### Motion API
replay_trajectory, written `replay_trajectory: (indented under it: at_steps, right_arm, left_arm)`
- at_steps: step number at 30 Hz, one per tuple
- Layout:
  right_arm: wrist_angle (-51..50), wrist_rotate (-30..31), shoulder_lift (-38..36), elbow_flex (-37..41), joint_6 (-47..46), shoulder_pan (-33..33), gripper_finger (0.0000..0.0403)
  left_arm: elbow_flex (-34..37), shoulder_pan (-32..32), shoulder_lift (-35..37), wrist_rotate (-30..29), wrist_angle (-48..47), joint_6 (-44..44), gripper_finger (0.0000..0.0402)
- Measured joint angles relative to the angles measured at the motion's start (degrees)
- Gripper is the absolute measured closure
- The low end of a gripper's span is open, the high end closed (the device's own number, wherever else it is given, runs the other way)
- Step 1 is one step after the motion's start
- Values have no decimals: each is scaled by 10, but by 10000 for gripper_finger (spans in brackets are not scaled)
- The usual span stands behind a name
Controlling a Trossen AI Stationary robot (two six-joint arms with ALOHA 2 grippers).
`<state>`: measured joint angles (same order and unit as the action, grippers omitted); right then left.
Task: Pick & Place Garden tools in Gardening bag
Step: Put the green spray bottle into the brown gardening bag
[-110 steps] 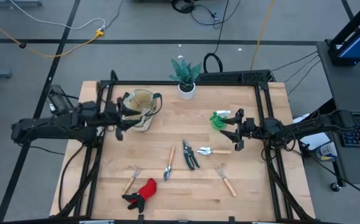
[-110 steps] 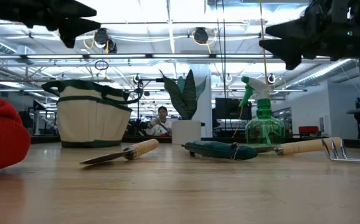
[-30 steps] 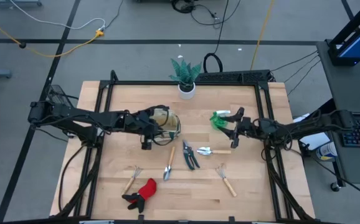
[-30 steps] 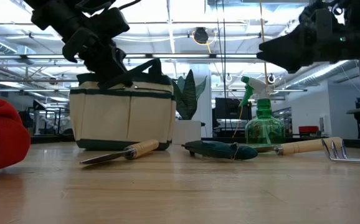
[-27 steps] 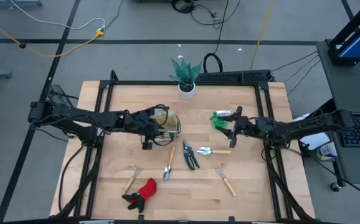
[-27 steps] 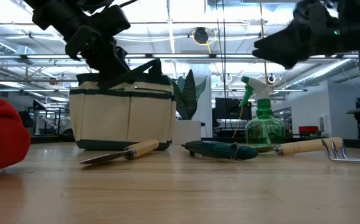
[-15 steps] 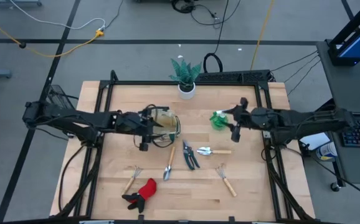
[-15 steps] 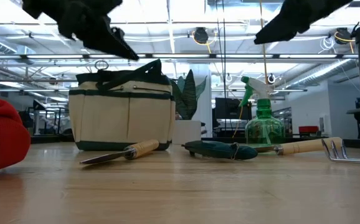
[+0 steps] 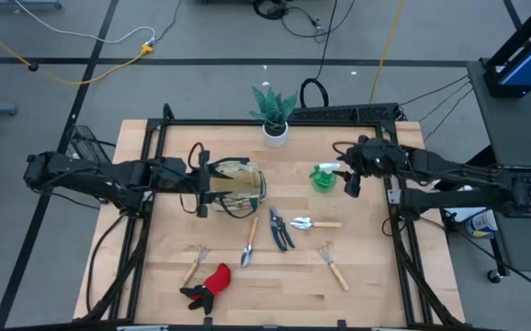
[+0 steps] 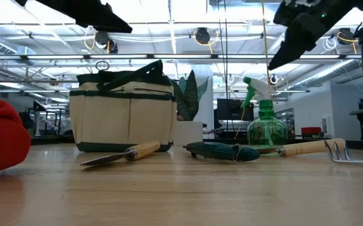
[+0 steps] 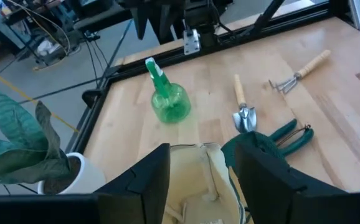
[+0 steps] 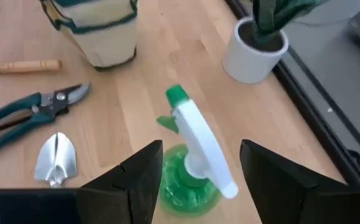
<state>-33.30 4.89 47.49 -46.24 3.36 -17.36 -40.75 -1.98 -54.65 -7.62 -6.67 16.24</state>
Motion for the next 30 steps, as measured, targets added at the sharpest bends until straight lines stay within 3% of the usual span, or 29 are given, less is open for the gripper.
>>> replay_trajectory:
  at_steps: [5, 12, 16, 27, 30]
  right_arm:
    - [0, -81, 42, 0, 31, -62, 197]
    - [1, -139, 116, 0, 80, -106, 197]
    - [1, -141, 139, 0, 130, -110, 208]
    - [8, -172, 148, 0, 137, -112, 346]
    - [20, -172, 149, 1, 103, -111, 361]
  left_arm:
    - [0, 0, 0, 0, 0, 2, 224]
    - [0, 0, 0, 0, -1, 2, 224]
    - [0, 0, 0, 0, -12, 1, 224]
    - [0, 0, 0, 0, -27, -14, 224]
    - [0, 0, 0, 0, -31, -29, 224]
